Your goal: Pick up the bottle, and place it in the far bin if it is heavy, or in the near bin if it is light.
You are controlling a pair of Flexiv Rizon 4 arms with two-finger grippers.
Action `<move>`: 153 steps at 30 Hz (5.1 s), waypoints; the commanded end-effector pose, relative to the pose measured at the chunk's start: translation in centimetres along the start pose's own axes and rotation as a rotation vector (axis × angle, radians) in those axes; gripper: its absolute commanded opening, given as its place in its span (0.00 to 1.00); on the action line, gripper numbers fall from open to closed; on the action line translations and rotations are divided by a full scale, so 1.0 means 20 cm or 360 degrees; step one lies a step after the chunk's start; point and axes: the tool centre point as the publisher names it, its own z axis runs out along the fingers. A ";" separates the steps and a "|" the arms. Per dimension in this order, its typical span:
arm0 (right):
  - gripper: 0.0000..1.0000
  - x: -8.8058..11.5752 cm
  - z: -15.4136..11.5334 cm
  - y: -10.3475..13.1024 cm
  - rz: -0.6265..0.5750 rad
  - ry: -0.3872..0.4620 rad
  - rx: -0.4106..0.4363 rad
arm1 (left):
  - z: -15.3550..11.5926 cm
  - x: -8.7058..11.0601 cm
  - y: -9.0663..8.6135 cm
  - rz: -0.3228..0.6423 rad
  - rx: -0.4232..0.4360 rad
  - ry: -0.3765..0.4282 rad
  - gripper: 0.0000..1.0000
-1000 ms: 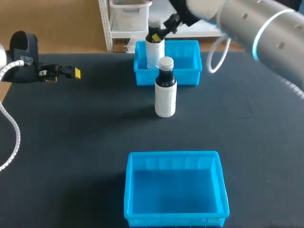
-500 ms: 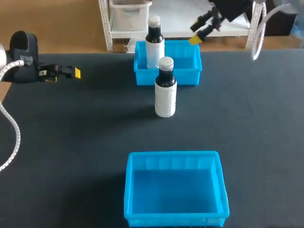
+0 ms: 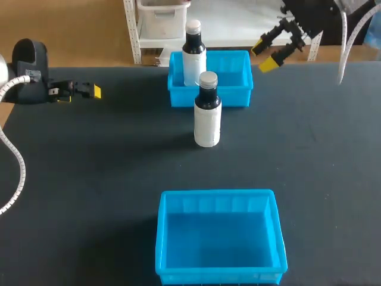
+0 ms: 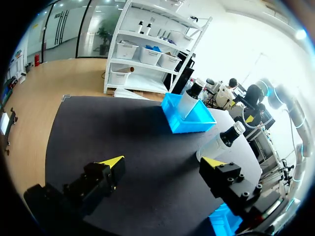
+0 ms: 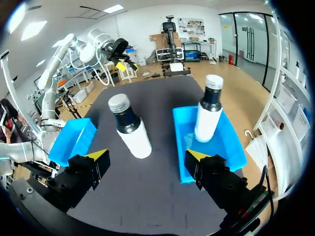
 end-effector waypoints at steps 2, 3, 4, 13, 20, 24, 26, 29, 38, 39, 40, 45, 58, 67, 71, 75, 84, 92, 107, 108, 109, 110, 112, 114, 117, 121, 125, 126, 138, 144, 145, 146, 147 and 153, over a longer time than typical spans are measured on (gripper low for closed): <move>1.00 0.03 0.09 0.21 -0.0002 -0.0033 0.0449 | 0.00 0.00 0.00 0.0000 0.0000 0.0000 1.00; 1.00 0.03 0.11 0.22 -0.0004 -0.0034 0.0460 | 0.00 0.00 0.00 0.0000 0.0000 0.0000 1.00; 1.00 0.03 0.13 0.22 -0.0004 -0.0039 0.0464 | 0.00 0.00 0.00 0.0000 0.0000 0.0000 1.00; 1.00 -0.02 0.30 0.26 -0.0010 -0.0080 0.0458 | 0.00 0.00 0.00 0.0000 0.0000 0.0000 1.00; 1.00 -0.08 0.40 0.23 -0.0047 -0.0081 0.0428 | 0.00 0.00 0.00 0.0000 0.0000 0.0000 1.00; 1.00 -0.11 0.44 0.23 -0.0069 -0.0085 0.0394 | 0.00 0.00 0.00 0.0000 0.0000 0.0000 1.00; 1.00 -0.13 0.46 0.23 -0.0080 -0.0088 0.0373 | 0.00 0.00 0.00 0.0000 0.0000 0.0000 1.00; 1.00 -0.14 0.50 0.23 -0.0092 -0.0096 0.0337 | 0.00 0.00 0.00 0.0000 0.0000 0.0000 1.00; 1.00 -0.20 0.57 0.23 -0.0124 -0.0111 0.0265 | 0.00 0.00 0.00 0.0000 0.0000 0.0000 1.00; 1.00 -0.20 0.57 0.23 -0.0122 -0.0115 0.0257 | 0.00 0.00 0.00 0.0000 0.0000 0.0000 1.00; 1.00 -0.21 0.58 0.23 -0.0121 -0.0118 0.0252 | 0.00 0.00 0.00 0.0000 0.0000 0.0000 1.00; 1.00 -0.23 0.60 0.23 -0.0115 -0.0143 0.0240 | 0.00 0.00 0.00 0.0000 0.0000 0.0000 1.00; 1.00 -0.26 0.64 0.22 -0.0097 -0.0181 0.0219 | 0.00 0.00 0.00 0.0000 0.0000 0.0000 1.00; 0.86 -0.26 0.64 0.22 -0.0101 -0.0184 0.0219 | 0.00 0.00 0.00 0.0000 0.0000 0.0000 1.00; 0.78 -0.26 0.64 0.22 -0.0102 -0.0186 0.0220 | 0.00 0.00 0.00 0.0000 0.0000 0.0000 1.00; 0.66 -0.26 0.64 0.22 -0.0102 -0.0185 0.0221 | 0.00 0.00 0.00 0.0000 0.0000 0.0000 1.00; 0.48 -0.26 0.65 0.23 -0.0103 -0.0182 0.0217 | 0.00 0.00 0.00 0.0000 0.0000 0.0000 1.00; 0.06 -0.25 0.63 0.24 -0.0103 -0.0189 0.0226 | 0.00 0.00 0.00 0.0000 0.0000 0.0000 1.00; 0.00 -0.29 0.39 0.32 -0.0104 -0.0156 0.0319 | 0.00 0.00 0.00 0.0000 0.0000 0.0000 1.00; 0.00 -0.29 0.36 0.33 -0.0102 -0.0147 0.0328 | 0.00 0.00 0.00 0.0000 0.0000 0.0000 1.00; 0.00 -0.29 0.34 0.34 -0.0100 -0.0142 0.0335 | 0.00 0.00 0.00 0.0000 0.0000 0.0000 1.00; 0.00 -0.29 0.31 0.34 -0.0097 -0.0138 0.0342 | 0.00 0.00 0.00 0.0000 0.0000 0.0000 1.00; 0.00 -0.29 0.26 0.36 -0.0091 -0.0129 0.0359 | 0.00 0.00 0.00 0.0000 0.0000 0.0000 1.00; 0.00 -0.28 0.21 0.38 -0.0082 -0.0128 0.0372 | 0.00 0.00 0.00 0.0000 0.0000 0.0000 1.00; 0.00 -0.27 0.13 0.40 -0.0060 -0.0126 0.0407 | 0.00 0.00 0.00 0.0000 0.0000 0.0000 1.00; 0.00 -0.24 0.01 0.42 -0.0023 -0.0129 0.0456 | 0.00 0.00 0.00 0.0000 0.0000 0.0000 1.00; 0.00 -0.20 -0.09 0.42 0.0009 -0.0120 0.0510 | 0.00 0.00 0.00 0.0000 0.0000 0.0000 1.00; 0.00 -0.20 -0.11 0.42 0.0017 -0.0115 0.0526 | 0.00 0.00 0.00 0.0000 0.0000 0.0000 1.00; 0.00 -0.10 -0.38 0.28 0.0118 -0.0133 0.0661 | 0.00 0.00 0.00 0.0000 0.0000 0.0000 1.00; 0.00 -0.10 -0.48 0.11 0.0116 -0.0110 0.0713 | 0.00 0.00 0.00 0.0000 0.0000 0.0000 1.00; 0.00 -0.10 -0.49 0.08 0.0114 -0.0108 0.0716 | 0.00 0.00 0.00 0.0000 0.0000 0.0000 1.00; 0.00 -0.11 -0.49 0.05 0.0110 -0.0107 0.0718 | 0.00 0.00 0.00 0.0000 0.0000 0.0000 1.00; 0.00 -0.11 -0.50 0.03 0.0108 -0.0107 0.0718 | 0.00 0.00 0.00 0.0000 0.0000 0.0000 1.00; 0.00 -0.17 -0.52 -0.15 0.0072 -0.0131 0.0694 | 0.00 0.00 0.00 0.0000 0.0000 0.0000 1.00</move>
